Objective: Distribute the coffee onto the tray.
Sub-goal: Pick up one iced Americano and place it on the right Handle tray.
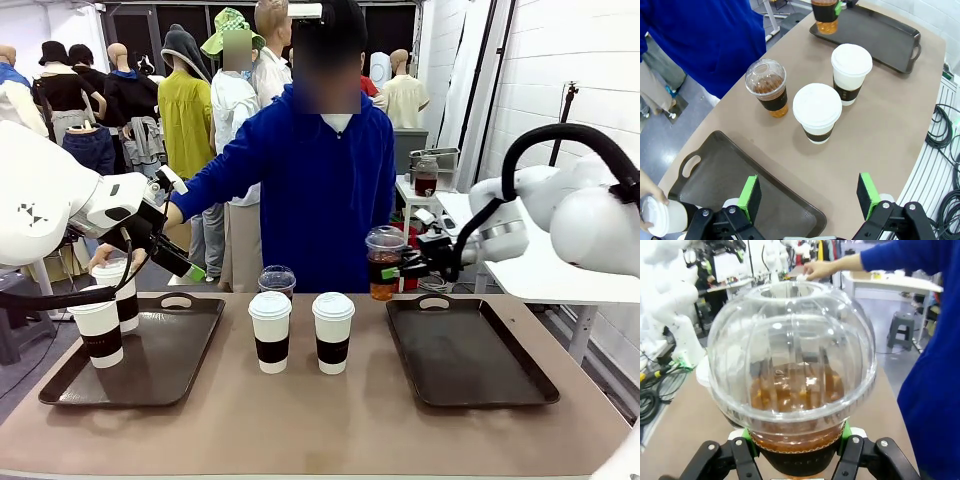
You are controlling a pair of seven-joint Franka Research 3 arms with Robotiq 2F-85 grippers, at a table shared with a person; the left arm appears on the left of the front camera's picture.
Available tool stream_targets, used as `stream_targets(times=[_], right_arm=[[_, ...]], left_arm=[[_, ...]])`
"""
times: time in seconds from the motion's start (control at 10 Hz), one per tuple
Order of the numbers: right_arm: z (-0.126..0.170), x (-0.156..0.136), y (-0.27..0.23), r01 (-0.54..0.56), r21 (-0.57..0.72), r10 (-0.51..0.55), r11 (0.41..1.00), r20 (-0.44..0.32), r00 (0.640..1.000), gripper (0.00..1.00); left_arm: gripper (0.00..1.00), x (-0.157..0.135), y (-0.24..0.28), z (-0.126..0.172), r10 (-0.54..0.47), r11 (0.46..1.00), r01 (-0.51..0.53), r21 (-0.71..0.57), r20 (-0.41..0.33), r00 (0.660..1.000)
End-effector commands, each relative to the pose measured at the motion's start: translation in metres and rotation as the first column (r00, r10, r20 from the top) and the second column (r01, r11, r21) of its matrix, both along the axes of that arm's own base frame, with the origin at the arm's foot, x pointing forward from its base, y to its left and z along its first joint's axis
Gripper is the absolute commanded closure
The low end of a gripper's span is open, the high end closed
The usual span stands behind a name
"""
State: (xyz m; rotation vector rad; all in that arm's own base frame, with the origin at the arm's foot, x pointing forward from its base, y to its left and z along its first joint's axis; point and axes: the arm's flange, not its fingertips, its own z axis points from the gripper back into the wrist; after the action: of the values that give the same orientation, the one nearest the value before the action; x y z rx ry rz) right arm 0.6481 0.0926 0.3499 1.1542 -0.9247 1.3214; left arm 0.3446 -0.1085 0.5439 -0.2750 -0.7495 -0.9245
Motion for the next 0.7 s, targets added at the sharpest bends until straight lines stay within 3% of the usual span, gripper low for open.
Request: stream_targets(times=[0.0, 0.3, 0.6], right_arm=[[-0.001, -0.026, -0.024, 0.056, 0.044, -0.058, 0.997, 0.041, 0.998, 0.33], [-0.019, -0.036, -0.057, 0.117, 0.027, -0.119, 0.993, 0.092, 0.989, 0.33], [-0.037, -0.023, -0.072, 0.161, 0.012, -0.161, 0.987, 0.103, 0.982, 0.33]], left_arm=[[0.00, 0.001, 0.002, 0.000, -0.001, 1.000, 0.001, -0.004, -0.001, 1.000], [0.00, 0.001, 0.002, 0.000, -0.001, 1.000, 0.001, -0.004, -0.001, 1.000], [0.00, 0.001, 0.002, 0.000, -0.001, 1.000, 0.001, -0.004, -0.001, 1.000]])
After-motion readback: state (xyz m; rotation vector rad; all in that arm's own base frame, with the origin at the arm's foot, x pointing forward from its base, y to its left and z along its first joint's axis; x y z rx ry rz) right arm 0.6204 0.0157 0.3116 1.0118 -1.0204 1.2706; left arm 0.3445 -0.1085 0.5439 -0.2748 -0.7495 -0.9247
